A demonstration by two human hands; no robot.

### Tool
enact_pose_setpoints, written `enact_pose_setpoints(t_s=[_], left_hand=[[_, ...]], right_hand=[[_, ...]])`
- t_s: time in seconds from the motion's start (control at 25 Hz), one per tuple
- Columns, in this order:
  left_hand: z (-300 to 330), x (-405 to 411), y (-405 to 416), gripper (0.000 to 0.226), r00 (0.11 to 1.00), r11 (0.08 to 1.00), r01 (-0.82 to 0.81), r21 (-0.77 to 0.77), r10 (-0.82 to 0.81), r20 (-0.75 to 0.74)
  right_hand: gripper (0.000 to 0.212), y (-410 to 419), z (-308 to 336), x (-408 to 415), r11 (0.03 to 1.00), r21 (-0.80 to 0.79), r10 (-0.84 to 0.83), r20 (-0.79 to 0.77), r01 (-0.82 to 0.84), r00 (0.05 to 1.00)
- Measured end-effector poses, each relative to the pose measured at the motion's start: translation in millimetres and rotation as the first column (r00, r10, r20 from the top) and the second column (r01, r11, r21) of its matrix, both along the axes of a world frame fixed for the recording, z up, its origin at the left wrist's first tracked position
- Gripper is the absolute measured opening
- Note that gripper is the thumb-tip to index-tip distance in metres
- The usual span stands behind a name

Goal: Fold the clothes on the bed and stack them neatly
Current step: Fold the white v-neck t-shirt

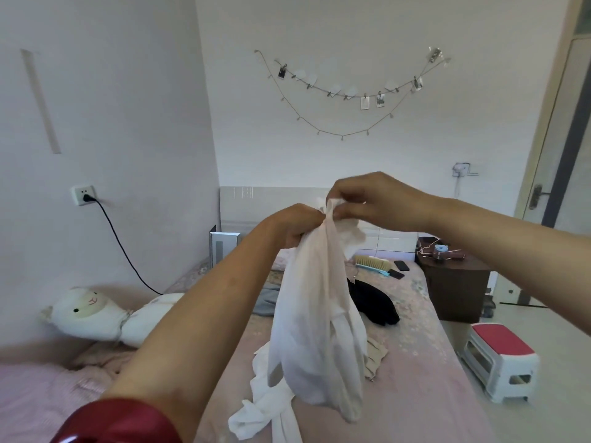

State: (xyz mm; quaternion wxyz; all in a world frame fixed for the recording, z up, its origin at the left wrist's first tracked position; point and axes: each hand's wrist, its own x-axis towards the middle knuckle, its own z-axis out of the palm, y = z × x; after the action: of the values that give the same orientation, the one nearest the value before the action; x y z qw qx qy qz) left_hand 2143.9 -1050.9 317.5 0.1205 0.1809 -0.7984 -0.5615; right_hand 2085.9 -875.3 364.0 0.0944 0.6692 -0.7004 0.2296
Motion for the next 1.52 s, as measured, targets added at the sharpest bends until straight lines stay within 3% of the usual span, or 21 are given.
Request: enact_pose_setpoints(t_s=[0.08,0.16,0.24,0.32,0.4,0.52,0.6,0.68,0.76,0.88,1.04,1.12,1.24,1.36,1.44,1.52], left_hand=[[-5.3,3.9,1.0,0.014,0.996,0.997,0.061,-0.043,-0.058,0.070],[-13.5,7.0,2.0,0.012,0.999,0.998,0.038,0.046,-0.039,0.022],[-24.1,11.2,1.6,0.016,0.999,0.987,-0.029,0.161,0.034,-0.030],[-31.5,18.7,-2.8,0.023,0.998,0.992,0.041,0.121,-0.045,0.034],[-33.9,31.7,-11.0,0.040,0.992,0.987,0.099,0.127,-0.107,0.061],[-42.6,52.8,-34.5,0.075,0.993,0.945,0.111,0.308,-0.093,-0.071],[-58.8,65.7,-41.9,0.083,0.980,0.910,0.189,0.369,-0.153,-0.125],[-81.4,75.4,-35.6,0.059,0.972,0.937,0.228,0.263,-0.205,-0.111],[-99.6,79.5,-25.8,0.028,0.963,0.965,0.263,0.018,-0.262,-0.059],[-106.1,78.6,-16.4,0.017,0.972,0.965,0.229,-0.127,-0.233,-0.017],[-94.1,78.3,-31.1,0.023,0.997,0.990,0.012,-0.141,-0.023,-0.077],[-86.2,78.9,-42.4,0.027,0.991,0.997,-0.038,-0.064,0.029,-0.130],[-65.2,83.3,-54.1,0.014,0.975,0.984,0.037,0.175,0.003,-0.223],[-44.1,92.8,-65.0,0.027,0.942,0.947,0.182,0.265,-0.091,-0.324],[-30.4,98.0,-65.3,0.028,0.941,0.954,0.192,0.230,-0.112,-0.320],[-17.3,98.9,-63.3,0.017,0.970,0.998,0.042,0.048,-0.029,-0.240]], right_hand=[[0.007,-3.7,5.7,-3.2,0.999,-0.039,-0.026,0.193,0.034,0.981],[0.008,-7.5,8.9,-4.9,0.987,-0.138,-0.031,0.338,0.082,0.941],[0.013,-10.4,16.5,-5.9,0.953,-0.255,-0.045,0.419,0.165,0.907],[0.017,-12.5,28.2,-8.6,0.907,-0.359,-0.008,0.508,0.220,0.861],[0.016,-12.8,38.3,-12.0,0.881,-0.405,0.015,0.539,0.243,0.842],[0.019,-14.0,44.7,-15.2,0.877,-0.408,-0.015,0.507,0.255,0.862],[0.021,-14.4,48.9,-15.1,0.869,-0.431,0.011,0.509,0.243,0.861],[0.022,-13.6,54.7,-15.9,0.859,-0.448,0.011,0.502,0.249,0.865],[0.021,-11.0,60.2,-18.2,0.857,-0.444,-0.007,0.494,0.259,0.869],[0.020,-2.6,64.8,-24.0,0.857,-0.429,-0.056,0.475,0.287,0.878],[0.017,21.9,62.9,-40.8,0.827,-0.431,-0.136,0.468,0.360,0.873],[0.013,36.1,56.7,-51.4,0.832,-0.395,-0.173,0.481,0.389,0.859],[0.008,53.9,46.2,-71.1,0.815,-0.270,-0.372,0.433,0.512,0.821],[0.023,65.9,36.9,-83.6,0.774,-0.126,-0.522,0.428,0.621,0.738],[0.030,71.5,34.1,-84.7,0.750,-0.112,-0.550,0.442,0.652,0.709],[0.034,76.5,33.6,-81.9,0.737,-0.125,-0.549,0.463,0.665,0.696]])
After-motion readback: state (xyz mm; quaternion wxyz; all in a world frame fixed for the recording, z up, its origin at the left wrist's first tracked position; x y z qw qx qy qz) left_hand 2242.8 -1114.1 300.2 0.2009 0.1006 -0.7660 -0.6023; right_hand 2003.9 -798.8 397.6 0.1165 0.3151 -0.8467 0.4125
